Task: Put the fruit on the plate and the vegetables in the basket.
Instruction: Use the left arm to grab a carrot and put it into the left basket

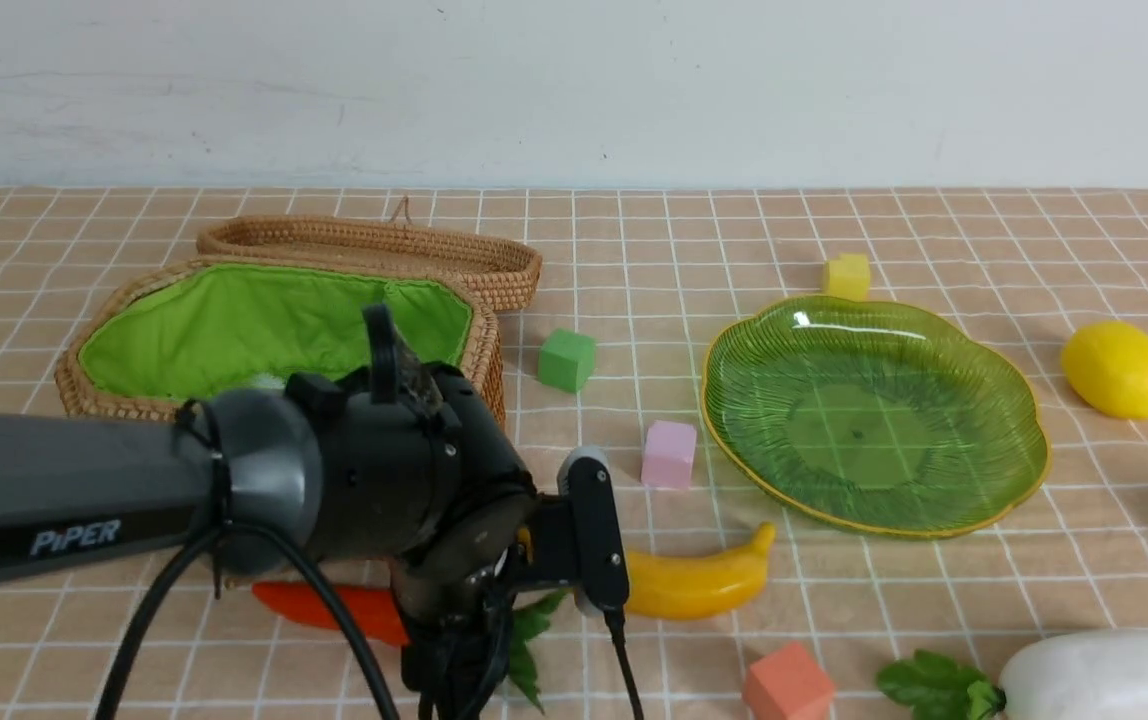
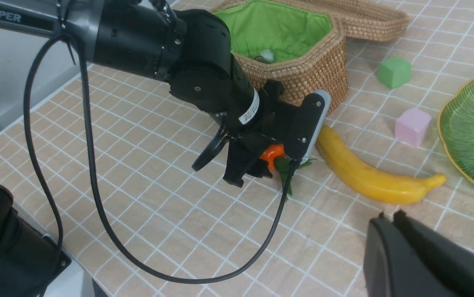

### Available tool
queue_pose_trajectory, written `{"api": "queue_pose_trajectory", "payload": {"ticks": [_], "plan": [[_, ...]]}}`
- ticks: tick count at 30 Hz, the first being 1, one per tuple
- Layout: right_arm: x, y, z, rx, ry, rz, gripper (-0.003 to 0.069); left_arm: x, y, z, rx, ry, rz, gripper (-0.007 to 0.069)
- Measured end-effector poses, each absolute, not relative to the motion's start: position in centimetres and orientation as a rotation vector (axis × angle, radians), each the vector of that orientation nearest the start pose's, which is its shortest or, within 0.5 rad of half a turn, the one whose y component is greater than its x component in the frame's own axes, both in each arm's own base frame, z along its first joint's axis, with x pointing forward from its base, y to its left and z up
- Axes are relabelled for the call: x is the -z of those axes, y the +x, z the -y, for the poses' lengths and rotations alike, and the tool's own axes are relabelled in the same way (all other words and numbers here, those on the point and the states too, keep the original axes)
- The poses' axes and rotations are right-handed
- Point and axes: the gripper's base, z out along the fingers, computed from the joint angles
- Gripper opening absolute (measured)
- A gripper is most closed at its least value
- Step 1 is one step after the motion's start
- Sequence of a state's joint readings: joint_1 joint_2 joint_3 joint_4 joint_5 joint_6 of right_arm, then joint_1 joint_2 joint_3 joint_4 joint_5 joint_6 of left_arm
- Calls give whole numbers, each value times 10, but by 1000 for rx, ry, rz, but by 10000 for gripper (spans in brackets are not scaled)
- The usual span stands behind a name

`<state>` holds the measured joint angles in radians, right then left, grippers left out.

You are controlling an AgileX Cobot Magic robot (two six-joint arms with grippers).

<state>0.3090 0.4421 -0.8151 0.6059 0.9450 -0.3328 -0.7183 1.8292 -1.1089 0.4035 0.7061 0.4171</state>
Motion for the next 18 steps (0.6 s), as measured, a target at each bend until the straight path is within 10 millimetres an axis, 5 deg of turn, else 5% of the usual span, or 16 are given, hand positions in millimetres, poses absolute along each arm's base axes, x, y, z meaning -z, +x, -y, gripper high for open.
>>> {"api": "queue_pose_trajectory", "payload": {"ticks": [2, 11, 18], "plan": [[-379, 35, -56, -706, -570, -1899, 25, -166, 278, 212, -372, 1845, -2189, 378], [-379, 36, -55, -705, -566, -1896, 27, -175, 266, 208, -384, 1822, -2306, 376], [-389, 42, -53, -683, -481, -1787, 30, -261, 236, 197, -366, 1627, -2170, 376]]}}
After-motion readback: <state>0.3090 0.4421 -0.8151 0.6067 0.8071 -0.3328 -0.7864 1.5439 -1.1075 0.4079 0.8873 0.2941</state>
